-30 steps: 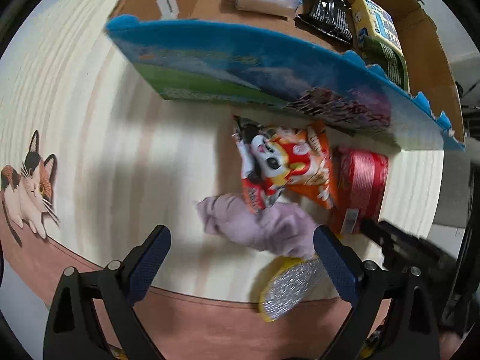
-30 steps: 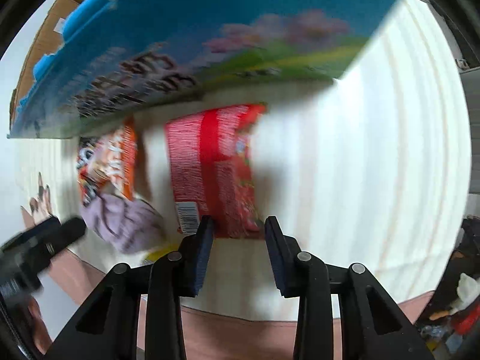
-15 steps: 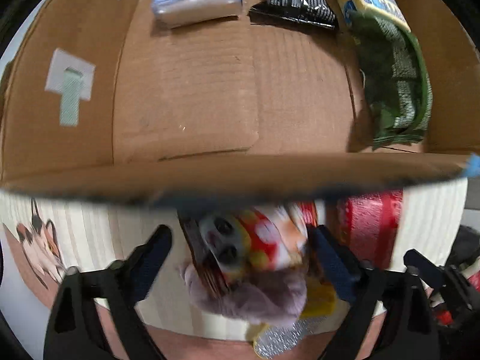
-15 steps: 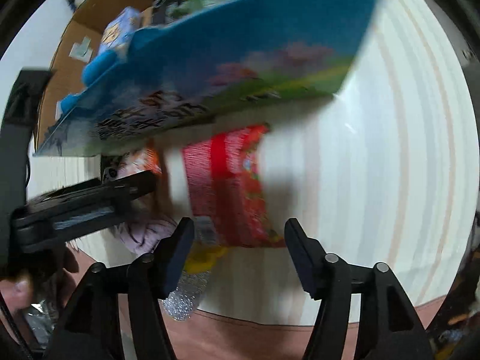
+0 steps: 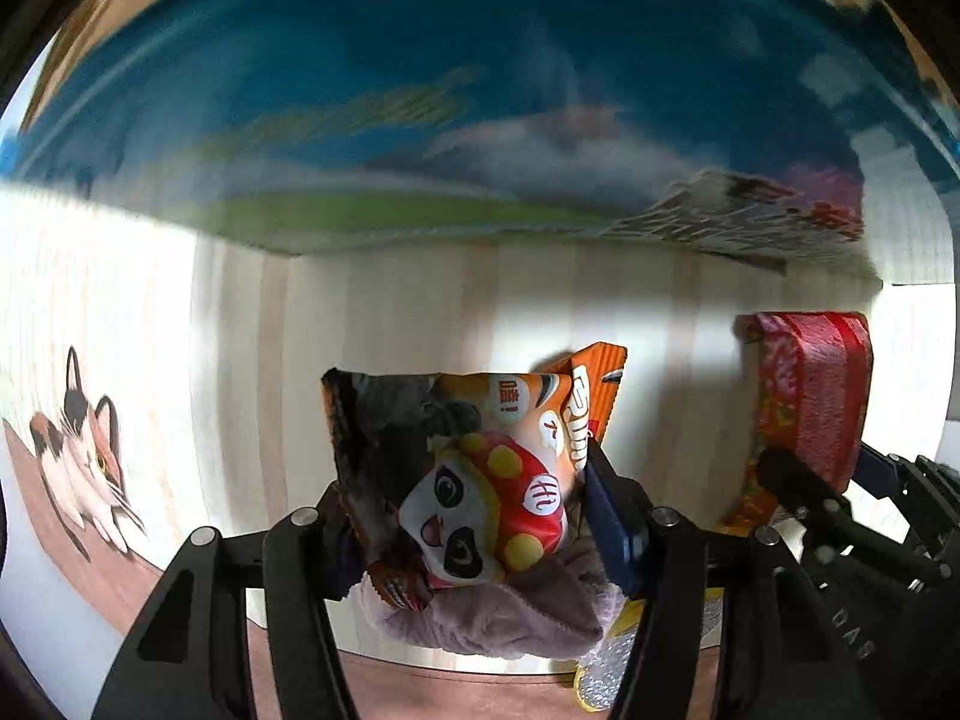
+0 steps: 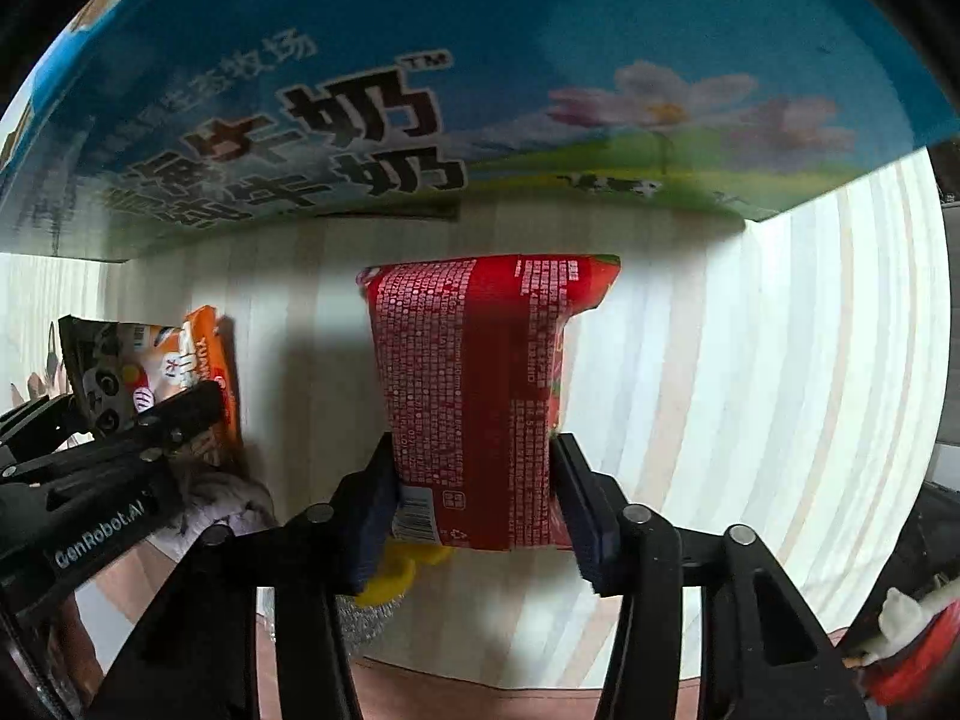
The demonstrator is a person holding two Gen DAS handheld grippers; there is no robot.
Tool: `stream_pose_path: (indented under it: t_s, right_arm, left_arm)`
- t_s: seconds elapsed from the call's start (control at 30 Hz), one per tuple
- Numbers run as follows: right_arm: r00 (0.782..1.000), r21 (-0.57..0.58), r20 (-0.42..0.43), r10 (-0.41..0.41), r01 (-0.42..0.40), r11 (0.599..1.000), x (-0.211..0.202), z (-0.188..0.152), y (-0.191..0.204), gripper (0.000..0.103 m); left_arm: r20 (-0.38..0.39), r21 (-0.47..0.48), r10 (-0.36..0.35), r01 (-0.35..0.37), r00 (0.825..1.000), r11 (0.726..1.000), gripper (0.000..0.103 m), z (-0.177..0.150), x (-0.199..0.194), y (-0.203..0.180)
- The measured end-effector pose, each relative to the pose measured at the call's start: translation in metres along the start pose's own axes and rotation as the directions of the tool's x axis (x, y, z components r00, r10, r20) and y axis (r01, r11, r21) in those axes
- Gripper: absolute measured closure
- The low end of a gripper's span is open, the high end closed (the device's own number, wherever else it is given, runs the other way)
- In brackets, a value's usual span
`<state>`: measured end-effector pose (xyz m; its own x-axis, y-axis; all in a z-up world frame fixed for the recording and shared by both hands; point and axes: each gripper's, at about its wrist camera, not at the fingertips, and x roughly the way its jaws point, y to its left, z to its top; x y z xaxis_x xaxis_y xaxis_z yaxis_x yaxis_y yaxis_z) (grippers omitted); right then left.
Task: Organize soft objects
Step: 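Grasp the panda snack bag with the left gripper while the right grasps the red bag, then place both bags into the box and open both grippers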
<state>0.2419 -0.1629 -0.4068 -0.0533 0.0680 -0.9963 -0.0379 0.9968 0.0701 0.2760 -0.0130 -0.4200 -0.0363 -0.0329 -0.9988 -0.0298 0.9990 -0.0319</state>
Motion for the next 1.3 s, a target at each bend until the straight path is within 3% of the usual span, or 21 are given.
stream_pose_path:
  t_s: [0.03, 0.13, 0.3, 0.4, 0.6, 0.67, 0.83, 1.03, 1.3]
  right_arm:
    - [1.000, 0.004, -0.003, 0.005, -0.005, 1.000, -0.002, 0.002, -0.008, 0.055]
    - [0.999, 0.010, -0.012, 0.034, -0.034, 0.999, -0.005, -0.006, -0.011, 0.057]
    - [0.990, 0.016, 0.026, 0.140, -0.140, 0.990, -0.044, -0.026, -0.021, 0.057]
    - [0.977, 0.008, 0.071, 0.202, -0.203, 0.979, -0.081, -0.032, -0.019, 0.057]
    - [0.939, -0.006, 0.187, 0.290, -0.294, 0.956, -0.162, -0.019, -0.025, 0.057]
    - [0.931, -0.010, 0.225, 0.289, -0.294, 0.956, -0.186, -0.004, -0.032, 0.057]
    - [0.954, 0.003, 0.270, 0.131, -0.137, 0.991, -0.206, 0.050, -0.033, 0.057]
    - [0.982, 0.046, 0.190, -0.012, 0.003, 0.999, -0.170, 0.116, -0.052, 0.057]
    - [0.995, 0.062, 0.077, -0.071, 0.066, 0.996, -0.118, 0.146, -0.055, 0.056]
  left_arm:
    - [0.001, -0.008, -0.007, 0.007, 1.000, 1.000, 0.046, -0.005, 0.000, -0.011]
    - [0.021, -0.035, -0.048, 0.048, 0.999, 0.998, 0.047, -0.019, -0.009, 0.005]
    - [0.119, -0.014, -0.117, 0.119, 0.986, 0.993, 0.047, -0.048, -0.064, 0.002]
    - [0.172, 0.005, -0.176, 0.178, 0.969, 0.984, 0.047, -0.059, -0.102, 0.002]
    - [0.269, 0.057, -0.279, 0.274, 0.922, 0.960, 0.047, -0.030, -0.196, -0.004]
    - [0.288, 0.067, -0.270, 0.262, 0.919, 0.963, 0.047, -0.006, -0.208, -0.011]
    - [0.289, 0.082, -0.214, 0.198, 0.933, 0.977, 0.047, 0.040, -0.210, -0.021]
    - [0.161, 0.060, -0.204, 0.197, 0.966, 0.979, 0.047, 0.102, -0.162, -0.028]
    - [0.011, 0.042, -0.183, 0.182, 0.983, 0.982, 0.045, 0.135, -0.108, -0.037]
